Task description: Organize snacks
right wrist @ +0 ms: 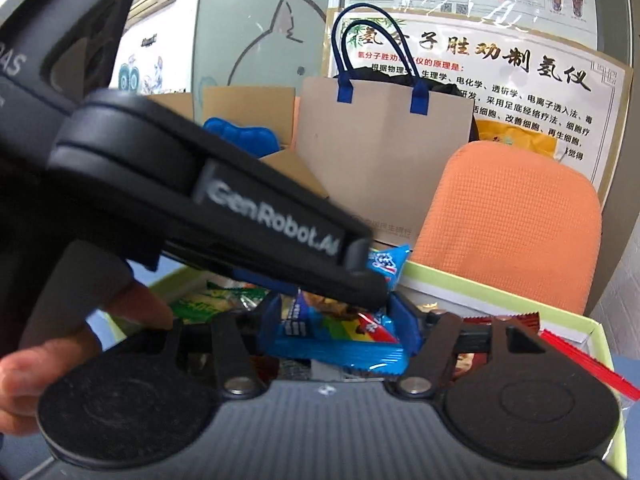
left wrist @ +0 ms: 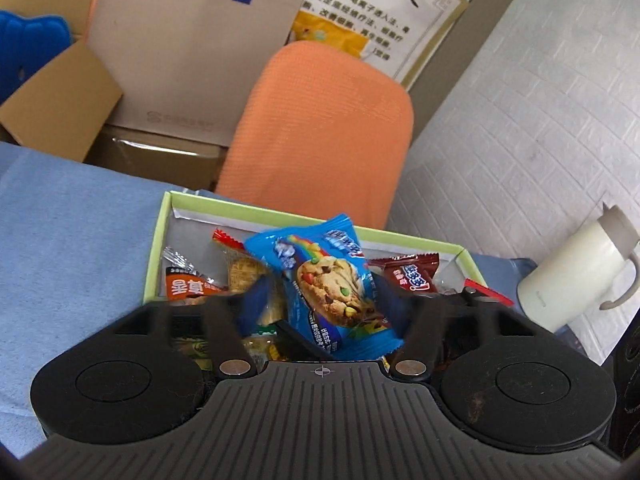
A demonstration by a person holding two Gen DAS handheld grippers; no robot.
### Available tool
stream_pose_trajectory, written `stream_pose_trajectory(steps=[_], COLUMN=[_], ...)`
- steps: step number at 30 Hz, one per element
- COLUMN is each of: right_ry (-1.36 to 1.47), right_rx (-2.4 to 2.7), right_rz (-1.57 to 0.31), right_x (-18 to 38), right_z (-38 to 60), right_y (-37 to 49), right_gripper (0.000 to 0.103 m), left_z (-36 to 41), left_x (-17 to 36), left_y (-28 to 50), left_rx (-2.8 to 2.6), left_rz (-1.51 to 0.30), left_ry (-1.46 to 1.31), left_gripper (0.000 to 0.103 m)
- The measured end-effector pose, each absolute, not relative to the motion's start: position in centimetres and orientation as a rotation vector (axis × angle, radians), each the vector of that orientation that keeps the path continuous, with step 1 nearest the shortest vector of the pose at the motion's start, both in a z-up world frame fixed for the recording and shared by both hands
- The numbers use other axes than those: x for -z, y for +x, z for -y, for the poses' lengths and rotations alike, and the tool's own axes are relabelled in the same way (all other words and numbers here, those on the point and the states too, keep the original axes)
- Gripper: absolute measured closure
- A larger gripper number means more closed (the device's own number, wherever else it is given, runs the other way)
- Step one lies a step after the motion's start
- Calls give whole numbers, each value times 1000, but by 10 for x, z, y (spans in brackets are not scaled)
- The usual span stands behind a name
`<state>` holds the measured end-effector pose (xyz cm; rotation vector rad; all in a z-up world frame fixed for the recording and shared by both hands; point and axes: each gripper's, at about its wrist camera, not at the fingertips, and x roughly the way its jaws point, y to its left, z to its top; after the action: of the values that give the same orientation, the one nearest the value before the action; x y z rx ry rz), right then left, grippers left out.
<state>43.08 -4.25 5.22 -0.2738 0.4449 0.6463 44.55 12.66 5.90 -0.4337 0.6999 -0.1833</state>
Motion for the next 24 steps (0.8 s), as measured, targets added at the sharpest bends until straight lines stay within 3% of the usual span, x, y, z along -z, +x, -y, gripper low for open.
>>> stream_pose_trajectory(steps=[2, 11, 20, 24], right_ry=[-272, -179, -60, -41], right_rx=[-601, -519, -269, -178], right_rz=[-426, -353, -558, -566], right_x=[-58, -92, -48, -41], right_z=[49, 104, 144, 152], right_y=[418, 290, 181, 136], right_gripper=[1, 0, 0, 0], left_z=[-127, -108, -73, -64], left_x=[-67, -120, -88, -70], left_y=[436, 312, 185, 142], left_rx=[182, 135, 39, 4], left_rz=[-669, -464, -539, -579], left_ry=[-429, -338, -280, -270], left_gripper=[36, 15, 14, 14])
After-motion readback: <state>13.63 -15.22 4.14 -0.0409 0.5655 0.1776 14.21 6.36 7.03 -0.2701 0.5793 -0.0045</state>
